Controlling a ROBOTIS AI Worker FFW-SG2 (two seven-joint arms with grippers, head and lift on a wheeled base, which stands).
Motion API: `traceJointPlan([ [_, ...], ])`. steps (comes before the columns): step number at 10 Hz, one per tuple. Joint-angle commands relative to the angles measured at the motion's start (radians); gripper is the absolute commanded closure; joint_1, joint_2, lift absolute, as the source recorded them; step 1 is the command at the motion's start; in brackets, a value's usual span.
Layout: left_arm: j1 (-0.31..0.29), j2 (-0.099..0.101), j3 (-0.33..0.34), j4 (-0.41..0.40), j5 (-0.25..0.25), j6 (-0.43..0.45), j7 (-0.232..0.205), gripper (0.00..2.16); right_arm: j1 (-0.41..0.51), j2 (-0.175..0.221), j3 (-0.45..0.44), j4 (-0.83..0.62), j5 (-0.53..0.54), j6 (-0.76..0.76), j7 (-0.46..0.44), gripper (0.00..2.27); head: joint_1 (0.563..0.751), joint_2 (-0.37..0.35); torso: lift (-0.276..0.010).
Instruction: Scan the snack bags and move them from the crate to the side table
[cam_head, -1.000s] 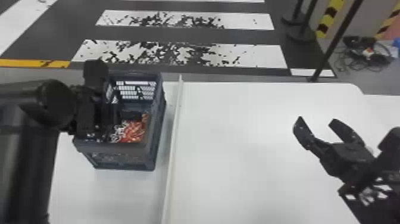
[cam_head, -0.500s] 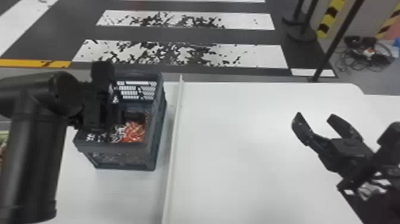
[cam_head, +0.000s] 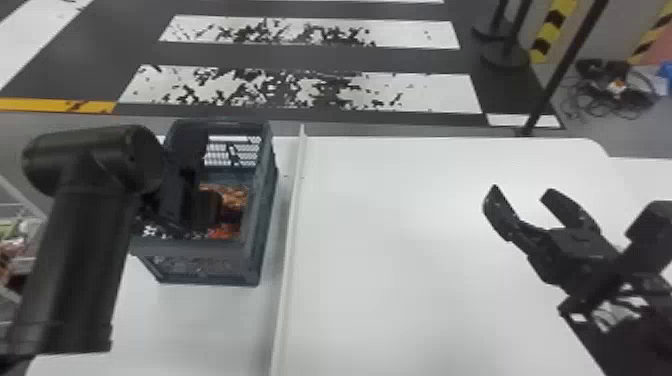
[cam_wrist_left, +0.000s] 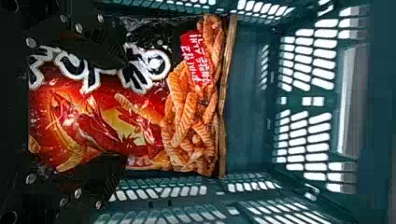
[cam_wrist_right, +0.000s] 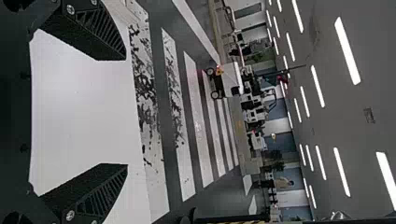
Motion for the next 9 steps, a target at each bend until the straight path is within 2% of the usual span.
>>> traceJointPlan([
  [1, 0.000, -0.006, 0.000, 0.025, -0.018, -0.003, -0.016, 1.35, 0.002, -0.002, 0.000, -0.001, -0.007, 0.000, 0.000, 0.11, 0.695, 0.007, -0.087],
  [2, 0.006, -0.004, -0.006, 0.009, -0.027, -0.003, -0.016, 1.72, 0.003, -0.002, 0.000, 0.000, -0.010, 0.000, 0.000, 0.11, 0.695, 0.005, -0.087],
  [3, 0.019, -0.003, -0.008, -0.026, -0.030, 0.000, -0.016, 1.79, 0.006, 0.000, 0.000, -0.006, -0.011, -0.004, 0.000, 0.11, 0.695, 0.006, -0.087],
  [6, 0.068, 0.002, 0.012, -0.175, -0.010, 0.019, 0.011, 1.79, 0.018, 0.000, -0.005, -0.018, -0.018, 0.000, -0.001, 0.11, 0.695, 0.010, -0.087],
  [9, 0.112, 0.002, 0.040, -0.281, 0.013, 0.031, 0.035, 1.79, 0.020, 0.005, -0.009, -0.018, -0.018, -0.004, -0.003, 0.11, 0.695, 0.009, -0.087],
])
